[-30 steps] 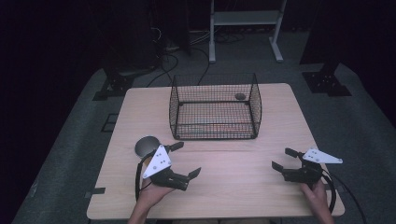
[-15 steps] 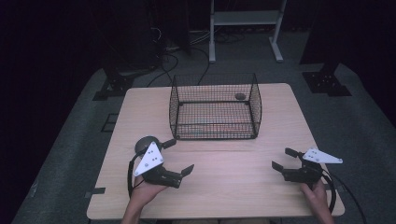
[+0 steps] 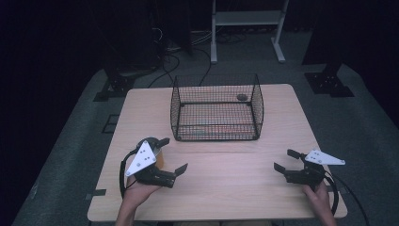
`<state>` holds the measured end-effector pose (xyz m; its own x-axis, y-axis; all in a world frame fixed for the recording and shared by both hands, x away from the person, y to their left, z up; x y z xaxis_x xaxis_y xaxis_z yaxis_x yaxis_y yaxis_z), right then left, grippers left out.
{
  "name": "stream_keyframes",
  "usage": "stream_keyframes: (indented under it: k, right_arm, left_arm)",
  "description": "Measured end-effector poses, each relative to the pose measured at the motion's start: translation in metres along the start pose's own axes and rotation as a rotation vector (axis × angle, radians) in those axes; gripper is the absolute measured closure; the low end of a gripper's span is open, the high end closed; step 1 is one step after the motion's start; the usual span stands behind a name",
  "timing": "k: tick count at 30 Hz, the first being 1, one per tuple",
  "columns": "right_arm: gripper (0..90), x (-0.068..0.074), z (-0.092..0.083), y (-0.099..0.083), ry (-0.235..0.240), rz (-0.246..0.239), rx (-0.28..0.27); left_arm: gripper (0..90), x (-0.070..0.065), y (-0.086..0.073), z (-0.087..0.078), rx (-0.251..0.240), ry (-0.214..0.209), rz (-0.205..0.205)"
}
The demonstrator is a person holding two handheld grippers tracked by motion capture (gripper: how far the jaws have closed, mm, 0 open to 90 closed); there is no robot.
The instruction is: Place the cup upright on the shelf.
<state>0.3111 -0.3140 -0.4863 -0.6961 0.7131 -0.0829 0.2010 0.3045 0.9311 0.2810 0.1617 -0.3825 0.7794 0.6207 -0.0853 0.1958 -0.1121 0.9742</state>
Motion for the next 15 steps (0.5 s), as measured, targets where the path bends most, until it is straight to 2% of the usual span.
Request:
stream_keyframes:
  k: [15]
  right_arm:
    - [12.9, 0.0, 0.0, 0.0, -0.002, -0.001, 0.002]
  left_arm:
    - [2.3, 0.017, 0.004, -0.019, -0.017, 0.067, -0.006]
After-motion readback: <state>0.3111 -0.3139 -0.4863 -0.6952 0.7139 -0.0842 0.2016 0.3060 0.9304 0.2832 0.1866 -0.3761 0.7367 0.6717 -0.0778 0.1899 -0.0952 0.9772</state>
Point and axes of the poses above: each handheld gripper's, and its own axes: z roughly forward along the jaws, y roughly out of its top, x roughly to its left, the point moved 2 cm from there along z, roughly forward along the jaws, and after that the axes turned 12 degrees about -z, right-handed, at the moved point
